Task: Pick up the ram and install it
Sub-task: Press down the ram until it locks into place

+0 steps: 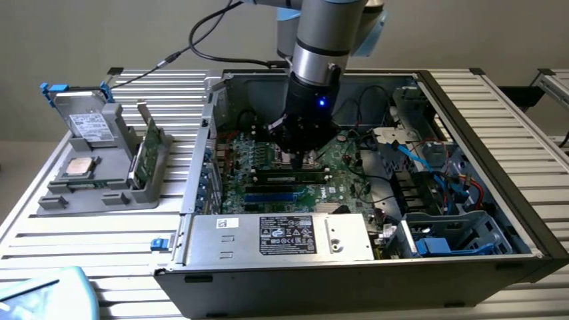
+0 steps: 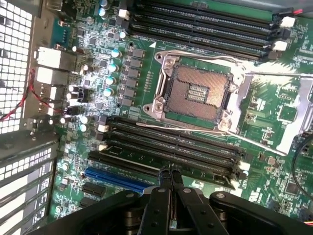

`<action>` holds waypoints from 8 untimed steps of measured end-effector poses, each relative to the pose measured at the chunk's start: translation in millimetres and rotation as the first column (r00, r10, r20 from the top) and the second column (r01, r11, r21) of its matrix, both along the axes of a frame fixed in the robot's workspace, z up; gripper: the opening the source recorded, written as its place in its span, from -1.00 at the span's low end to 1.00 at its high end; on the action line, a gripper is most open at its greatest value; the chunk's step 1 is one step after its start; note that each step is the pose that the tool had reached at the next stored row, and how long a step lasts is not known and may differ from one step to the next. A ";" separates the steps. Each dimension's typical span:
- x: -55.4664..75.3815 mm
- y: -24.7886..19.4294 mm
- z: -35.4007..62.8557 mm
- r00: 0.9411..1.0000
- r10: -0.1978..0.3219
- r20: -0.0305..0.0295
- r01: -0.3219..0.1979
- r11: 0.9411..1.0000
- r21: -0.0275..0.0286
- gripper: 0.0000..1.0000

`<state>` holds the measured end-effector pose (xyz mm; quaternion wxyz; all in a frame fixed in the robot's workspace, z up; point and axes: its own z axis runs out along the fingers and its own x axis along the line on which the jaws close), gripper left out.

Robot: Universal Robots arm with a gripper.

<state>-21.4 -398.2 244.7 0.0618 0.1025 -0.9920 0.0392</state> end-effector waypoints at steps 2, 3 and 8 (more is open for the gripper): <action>0.0 0.0 0.0 1.000 -0.013 0.009 0.013 1.000 -0.011 -0.79; 0.0 0.0 0.0 1.000 -0.019 0.014 0.019 1.000 -0.015 -0.79; 0.0 0.1 0.2 0.998 -0.054 0.044 0.055 0.998 -0.021 -0.79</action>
